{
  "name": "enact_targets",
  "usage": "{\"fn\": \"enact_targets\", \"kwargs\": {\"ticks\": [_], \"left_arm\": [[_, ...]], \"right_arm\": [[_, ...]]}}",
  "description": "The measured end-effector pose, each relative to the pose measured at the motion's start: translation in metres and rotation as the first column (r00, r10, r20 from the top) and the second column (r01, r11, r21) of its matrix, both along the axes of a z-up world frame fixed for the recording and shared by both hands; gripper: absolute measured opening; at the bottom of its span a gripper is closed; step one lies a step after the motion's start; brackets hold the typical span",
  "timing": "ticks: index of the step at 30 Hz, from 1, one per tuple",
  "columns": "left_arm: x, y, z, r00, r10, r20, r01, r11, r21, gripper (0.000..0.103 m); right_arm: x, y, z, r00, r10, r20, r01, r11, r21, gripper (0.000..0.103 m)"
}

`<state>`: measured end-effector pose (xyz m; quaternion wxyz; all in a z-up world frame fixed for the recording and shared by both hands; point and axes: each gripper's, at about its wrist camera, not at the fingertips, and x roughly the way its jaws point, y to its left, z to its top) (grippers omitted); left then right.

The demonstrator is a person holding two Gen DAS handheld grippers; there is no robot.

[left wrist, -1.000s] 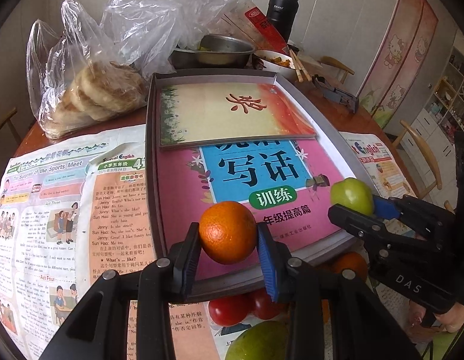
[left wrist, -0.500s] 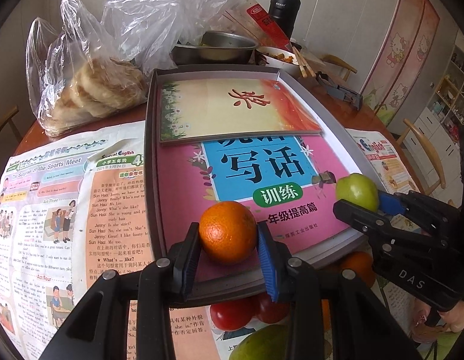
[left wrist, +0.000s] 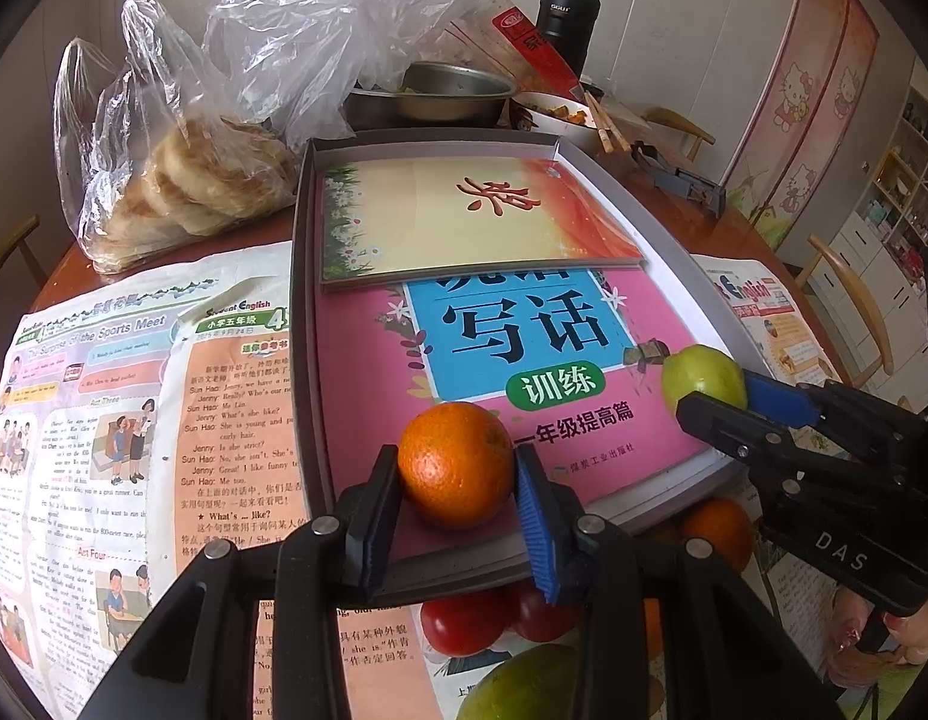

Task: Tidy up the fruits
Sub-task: 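Lower the orange and pear onto the tray and open both tools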

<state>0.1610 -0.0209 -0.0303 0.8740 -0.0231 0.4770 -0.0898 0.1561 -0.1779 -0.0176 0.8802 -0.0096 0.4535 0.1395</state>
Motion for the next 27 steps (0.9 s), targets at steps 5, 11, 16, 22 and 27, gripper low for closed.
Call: {"fn": "enact_targets", "kwargs": {"ticks": [5, 11, 16, 22, 27], "left_arm": [[-0.002, 0.0, 0.004, 1.0, 0.003, 0.01, -0.004, 1.0, 0.006, 0.038], [-0.007, 0.004, 0.015, 0.999, 0.017, 0.038, -0.017, 1.0, 0.007, 0.051], [-0.014, 0.009, 0.022, 0.998, 0.029, 0.055, -0.029, 1.0, -0.005, 0.055], [-0.024, 0.016, 0.032, 0.996, 0.045, 0.075, -0.044, 0.999, -0.017, 0.066], [-0.032, 0.021, 0.04, 0.993, 0.065, 0.096, -0.063, 0.998, -0.025, 0.075]], "right_arm": [[-0.003, -0.001, 0.003, 1.0, -0.004, 0.007, 0.004, 1.0, 0.007, 0.046], [-0.009, -0.004, 0.009, 1.0, -0.012, 0.028, 0.011, 1.0, 0.018, 0.05], [-0.014, -0.006, 0.015, 0.999, -0.017, 0.043, 0.016, 1.0, 0.02, 0.051], [-0.021, -0.008, 0.02, 0.998, -0.022, 0.058, 0.02, 0.999, 0.027, 0.057], [-0.028, -0.008, 0.025, 0.997, -0.023, 0.073, 0.02, 0.999, 0.035, 0.062]]}}
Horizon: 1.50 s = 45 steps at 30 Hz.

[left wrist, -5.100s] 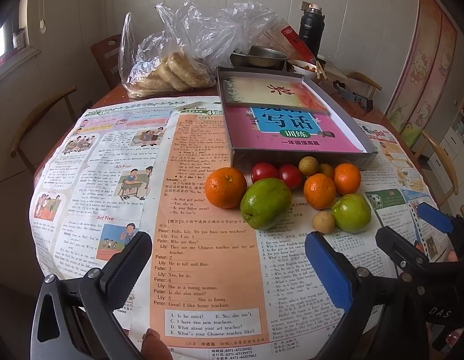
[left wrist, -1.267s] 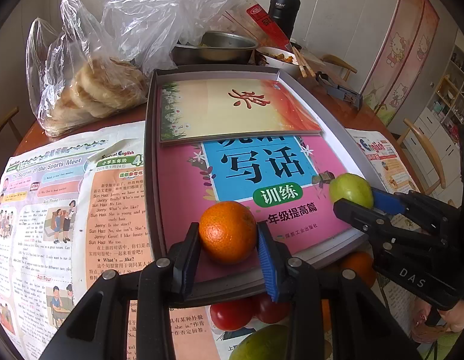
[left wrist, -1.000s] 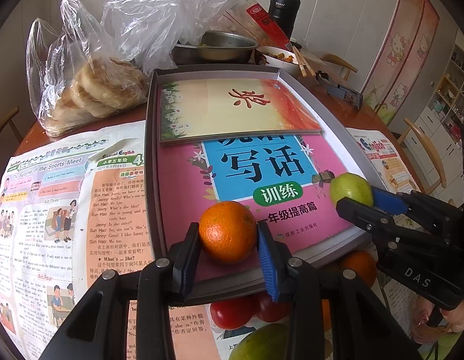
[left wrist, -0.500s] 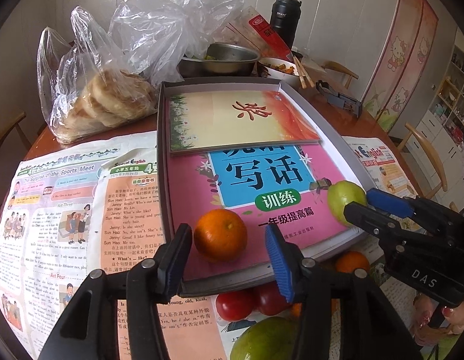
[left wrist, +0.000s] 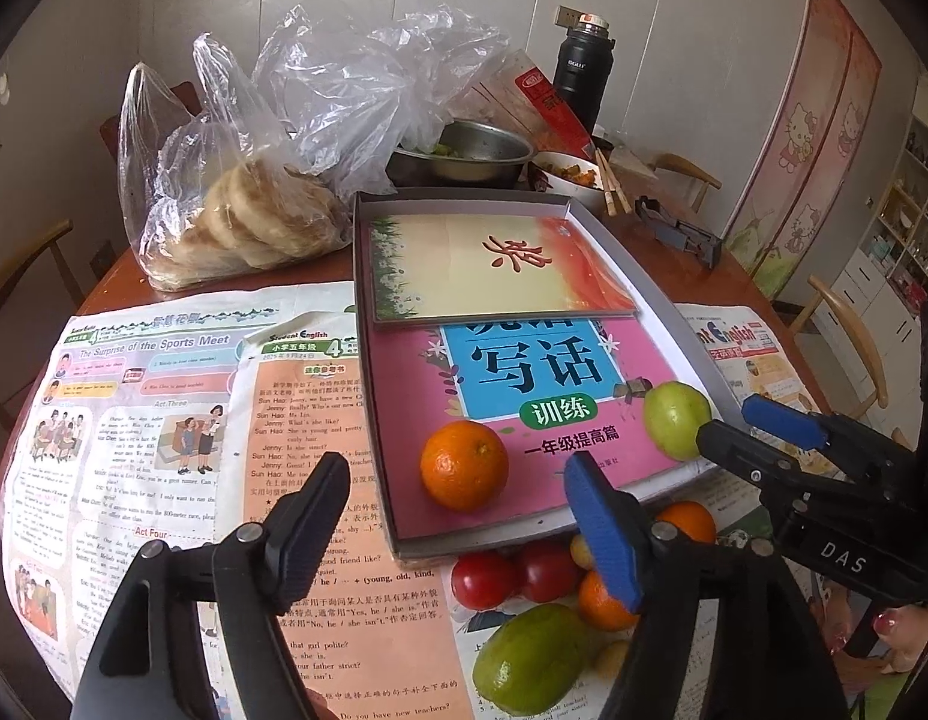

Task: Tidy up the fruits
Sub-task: 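Lower the orange and pear onto the tray and open both tools, then grasp the green lime with the left tool while the right tool grasps an orange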

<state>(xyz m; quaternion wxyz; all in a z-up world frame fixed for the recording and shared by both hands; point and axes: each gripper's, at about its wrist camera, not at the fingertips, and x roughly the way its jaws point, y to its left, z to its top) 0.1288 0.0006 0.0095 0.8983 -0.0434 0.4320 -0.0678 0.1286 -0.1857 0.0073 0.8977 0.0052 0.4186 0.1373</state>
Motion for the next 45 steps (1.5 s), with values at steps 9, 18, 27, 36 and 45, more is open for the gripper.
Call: {"fn": "enact_targets", "kwargs": {"ticks": [9, 18, 27, 36, 45], "left_arm": [[-0.016, 0.004, 0.009, 0.999, 0.01, 0.031, -0.01, 1.0, 0.006, 0.087], [-0.027, 0.0, 0.002, 1.0, -0.011, 0.01, 0.011, 1.0, 0.029, 0.09], [-0.035, -0.004, -0.005, 1.0, -0.022, -0.014, 0.023, 0.999, 0.047, 0.091], [-0.042, -0.004, -0.011, 0.999, -0.037, -0.036, 0.039, 0.998, 0.047, 0.091], [-0.054, -0.005, -0.02, 0.996, -0.071, -0.056, 0.073, 0.996, 0.041, 0.086]], "right_arm": [[-0.01, 0.0, 0.005, 1.0, 0.001, 0.014, -0.001, 1.0, 0.003, 0.067], [-0.021, 0.003, 0.007, 1.0, 0.015, 0.018, -0.015, 1.0, -0.008, 0.068], [-0.028, 0.005, 0.005, 1.0, 0.022, 0.01, -0.022, 1.0, -0.016, 0.068], [-0.035, 0.006, -0.002, 0.999, 0.031, -0.015, -0.032, 0.999, -0.023, 0.068], [-0.041, 0.01, -0.02, 0.996, 0.06, -0.066, -0.063, 0.997, -0.046, 0.068]]}}
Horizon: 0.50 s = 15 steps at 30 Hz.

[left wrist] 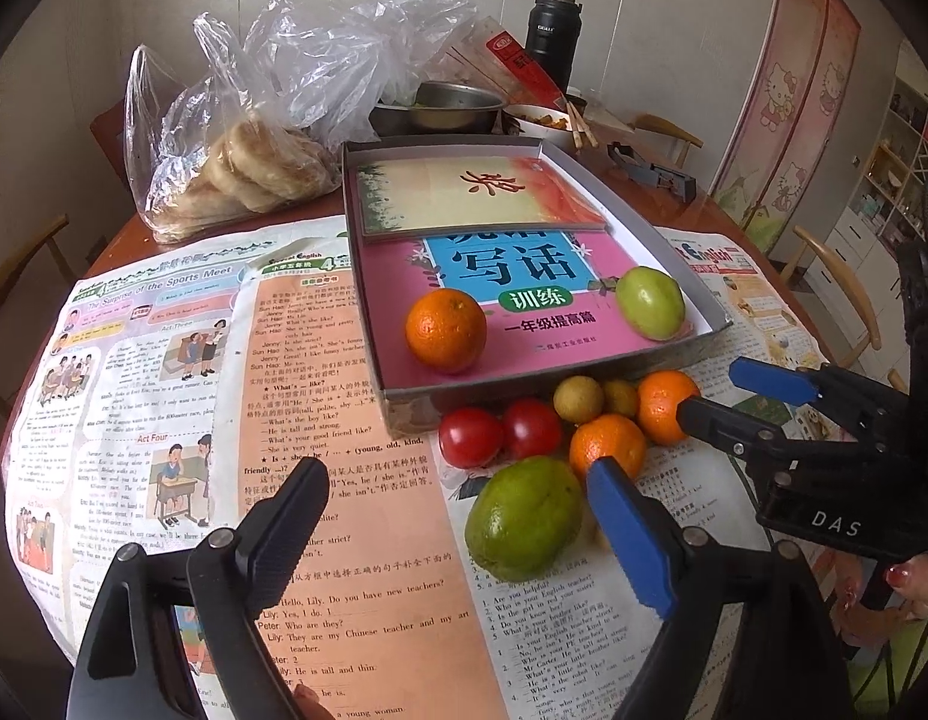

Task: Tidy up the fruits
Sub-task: 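Grasp the green lime with the left tool while the right tool grasps an orange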

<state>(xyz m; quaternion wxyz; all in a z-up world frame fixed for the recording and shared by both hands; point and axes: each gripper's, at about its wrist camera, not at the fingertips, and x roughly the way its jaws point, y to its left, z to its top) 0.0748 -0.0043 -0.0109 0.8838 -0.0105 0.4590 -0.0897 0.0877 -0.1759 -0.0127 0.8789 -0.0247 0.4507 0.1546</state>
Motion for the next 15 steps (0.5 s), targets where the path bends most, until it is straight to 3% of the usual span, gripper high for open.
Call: {"fn": "enact_targets", "kwargs": {"ticks": [2, 9, 13, 15], "left_arm": [[-0.002, -0.002, -0.003, 1.0, -0.01, -0.009, 0.01, 1.0, -0.001, 0.079], [-0.003, -0.008, -0.011, 0.998, -0.047, -0.029, 0.047, 0.999, -0.016, 0.069], [-0.001, -0.014, -0.013, 0.997, -0.068, -0.035, 0.068, 0.998, -0.02, 0.063], [0.0, -0.016, -0.016, 0.996, -0.081, -0.043, 0.08, 0.996, -0.025, 0.06]], "right_arm": [[0.001, 0.001, -0.005, 1.0, 0.005, -0.013, -0.005, 1.0, -0.003, 0.068], [0.005, 0.007, -0.015, 0.999, 0.034, -0.032, -0.034, 0.999, -0.002, 0.067], [0.008, 0.01, -0.019, 0.998, 0.059, -0.037, -0.059, 0.998, 0.011, 0.056], [0.008, 0.013, -0.019, 0.996, 0.076, -0.039, -0.076, 0.997, 0.016, 0.045]]}}
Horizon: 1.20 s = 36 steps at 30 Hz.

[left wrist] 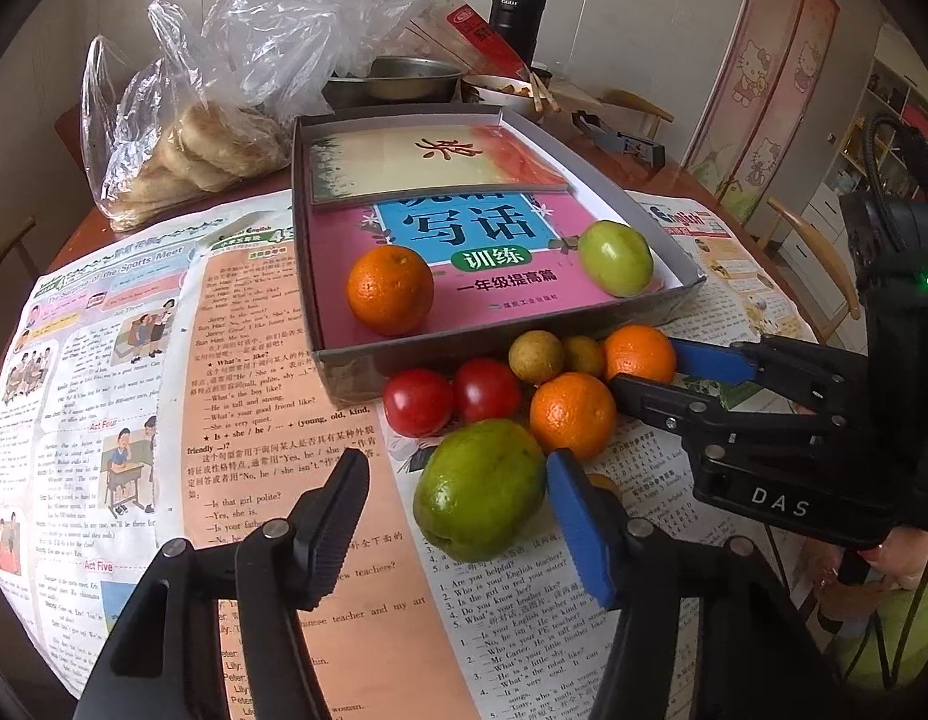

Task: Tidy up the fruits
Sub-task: 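Grasp the green lime with the left tool while the right tool grasps an orange, then carry the lime with the left tool while the right tool lowers the orange onto the tray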

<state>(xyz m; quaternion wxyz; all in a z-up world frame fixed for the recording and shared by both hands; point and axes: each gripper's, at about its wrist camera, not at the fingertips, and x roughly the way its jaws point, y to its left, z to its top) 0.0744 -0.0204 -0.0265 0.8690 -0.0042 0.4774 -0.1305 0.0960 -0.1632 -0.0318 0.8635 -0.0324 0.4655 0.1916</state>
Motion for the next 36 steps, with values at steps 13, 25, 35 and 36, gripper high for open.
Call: {"fn": "enact_targets", "kwargs": {"ticks": [13, 25, 35, 36], "left_arm": [[0.008, -0.002, -0.006, 0.999, -0.033, -0.031, 0.031, 0.998, -0.051, 0.046], [0.029, -0.008, 0.037, 0.996, -0.037, 0.08, 0.042, 0.997, -0.067, 0.046], [0.06, -0.031, 0.031, 0.996, -0.05, 0.069, 0.054, 0.997, -0.063, 0.046], [0.062, -0.033, 0.031, 0.997, -0.049, 0.068, 0.053, 0.997, -0.06, 0.046]], "right_arm": [[-0.005, -0.012, 0.014, 0.999, -0.004, 0.043, 0.003, 1.0, 0.022, 0.04], [0.007, -0.031, 0.045, 0.991, -0.049, 0.127, 0.047, 0.999, 0.022, 0.04], [0.025, -0.04, 0.04, 0.989, -0.079, 0.125, 0.079, 0.997, -0.002, 0.04], [0.026, -0.04, 0.039, 0.989, -0.079, 0.121, 0.08, 0.997, -0.003, 0.04]]}}
